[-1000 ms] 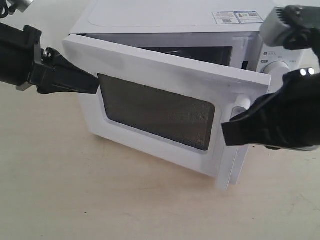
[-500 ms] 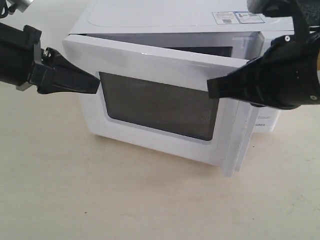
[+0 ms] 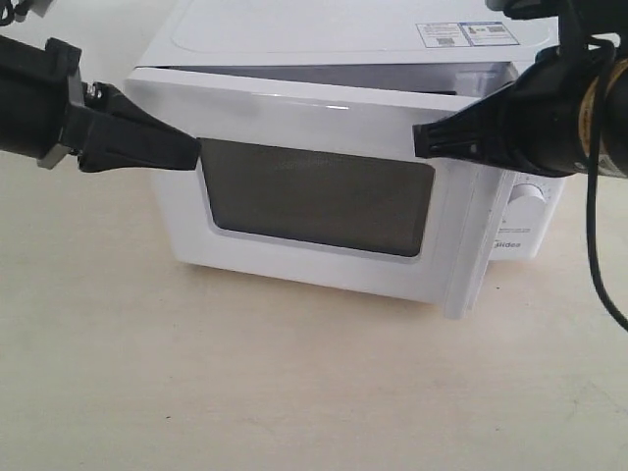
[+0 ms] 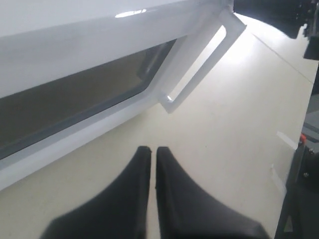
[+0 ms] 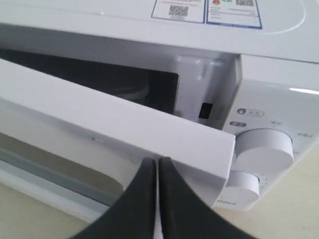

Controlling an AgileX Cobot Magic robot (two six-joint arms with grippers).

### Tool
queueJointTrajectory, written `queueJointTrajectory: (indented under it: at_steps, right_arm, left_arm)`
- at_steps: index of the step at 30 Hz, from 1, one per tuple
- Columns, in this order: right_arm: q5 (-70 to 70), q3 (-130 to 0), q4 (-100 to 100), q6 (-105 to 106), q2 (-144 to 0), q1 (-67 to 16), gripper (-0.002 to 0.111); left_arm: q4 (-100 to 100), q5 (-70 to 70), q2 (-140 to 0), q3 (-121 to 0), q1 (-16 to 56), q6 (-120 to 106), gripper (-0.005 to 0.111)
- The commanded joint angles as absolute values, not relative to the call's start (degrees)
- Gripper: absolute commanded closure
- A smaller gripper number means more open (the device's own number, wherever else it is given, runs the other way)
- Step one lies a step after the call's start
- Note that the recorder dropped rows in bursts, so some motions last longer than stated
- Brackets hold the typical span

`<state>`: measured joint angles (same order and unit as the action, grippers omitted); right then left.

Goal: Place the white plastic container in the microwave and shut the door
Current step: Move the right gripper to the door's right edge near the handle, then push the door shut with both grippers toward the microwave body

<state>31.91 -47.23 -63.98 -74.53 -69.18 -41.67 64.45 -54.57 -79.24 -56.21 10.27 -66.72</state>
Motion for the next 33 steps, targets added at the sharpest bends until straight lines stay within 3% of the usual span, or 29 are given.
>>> queueJointTrajectory:
  at_steps: [1, 15, 33]
  right_arm:
    - [32.47, -47.57, -71.28, -81.93, -70.63, -41.69, 0.108]
    - [34.05, -47.62, -83.22, -94.46, -76.13, -41.69, 0.108]
    - [35.21, -53.35, -85.25, -95.66, -82.51, -41.69, 0.108]
  left_arm:
    - [67.08, -54.38, -78.75, -56.09, 10.5, -66.35, 0.102]
    - [70.61, -53.75, -78.75, -56.09, 10.5, -66.35, 0.102]
    - [70.61, -53.75, -78.75, -56.09, 10.5, -66.35, 0.102]
